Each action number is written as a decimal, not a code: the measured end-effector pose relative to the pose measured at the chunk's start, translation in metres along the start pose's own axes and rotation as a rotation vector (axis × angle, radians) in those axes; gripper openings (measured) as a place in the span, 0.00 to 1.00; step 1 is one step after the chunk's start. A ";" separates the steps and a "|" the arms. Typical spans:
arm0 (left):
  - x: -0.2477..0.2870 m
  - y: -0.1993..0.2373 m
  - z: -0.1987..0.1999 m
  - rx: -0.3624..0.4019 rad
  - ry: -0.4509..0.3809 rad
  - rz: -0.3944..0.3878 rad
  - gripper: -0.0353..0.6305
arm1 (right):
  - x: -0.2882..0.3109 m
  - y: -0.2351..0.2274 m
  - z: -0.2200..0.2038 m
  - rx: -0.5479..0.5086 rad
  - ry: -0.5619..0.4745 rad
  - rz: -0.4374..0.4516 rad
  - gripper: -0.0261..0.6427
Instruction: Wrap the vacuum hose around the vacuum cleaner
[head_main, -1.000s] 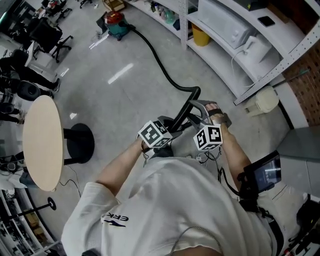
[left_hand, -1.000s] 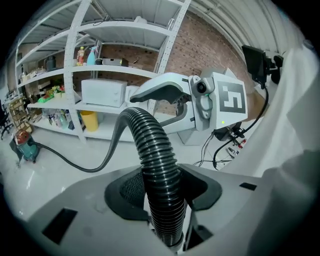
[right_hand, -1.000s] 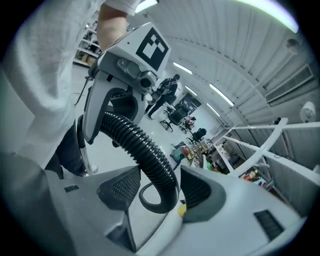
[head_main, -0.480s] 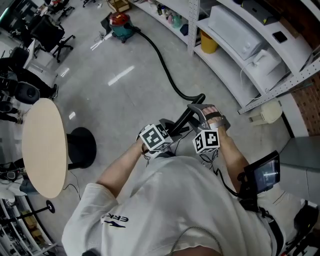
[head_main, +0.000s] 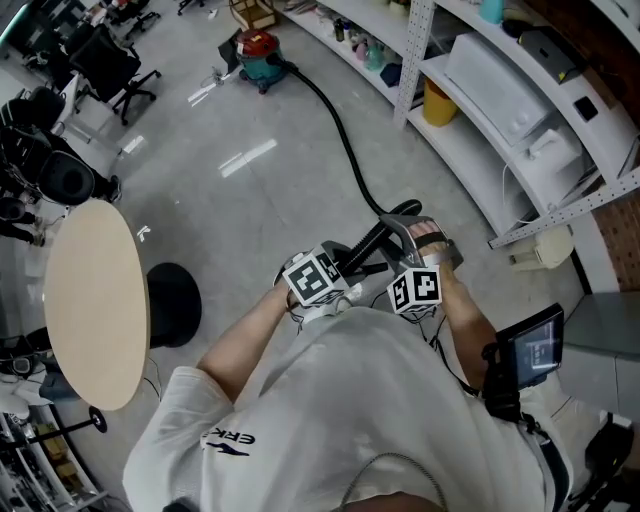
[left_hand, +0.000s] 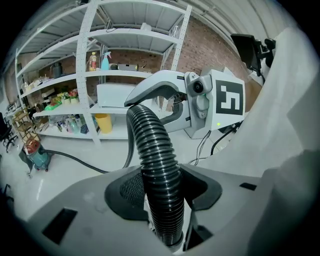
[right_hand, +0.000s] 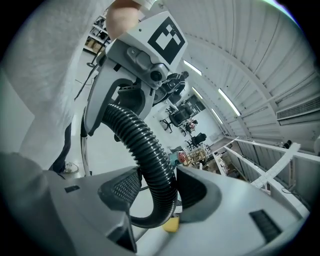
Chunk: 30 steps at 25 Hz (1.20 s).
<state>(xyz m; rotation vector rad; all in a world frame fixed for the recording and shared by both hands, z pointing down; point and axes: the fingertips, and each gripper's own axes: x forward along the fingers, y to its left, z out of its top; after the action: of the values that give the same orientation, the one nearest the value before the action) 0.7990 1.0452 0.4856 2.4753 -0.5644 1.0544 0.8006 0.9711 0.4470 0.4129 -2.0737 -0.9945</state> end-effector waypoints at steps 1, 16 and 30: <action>-0.004 0.005 -0.002 0.001 -0.005 0.006 0.31 | 0.005 -0.002 0.005 -0.001 -0.002 -0.003 0.37; -0.062 0.075 -0.017 -0.069 -0.070 0.163 0.30 | 0.064 -0.042 0.059 -0.046 -0.083 0.008 0.37; -0.092 0.157 -0.027 -0.219 -0.095 0.296 0.28 | 0.141 -0.076 0.084 -0.046 -0.255 0.100 0.37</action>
<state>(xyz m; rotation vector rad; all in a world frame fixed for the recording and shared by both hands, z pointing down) 0.6461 0.9455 0.4652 2.3033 -1.0437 0.9242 0.6424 0.8849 0.4283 0.1625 -2.2684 -1.0785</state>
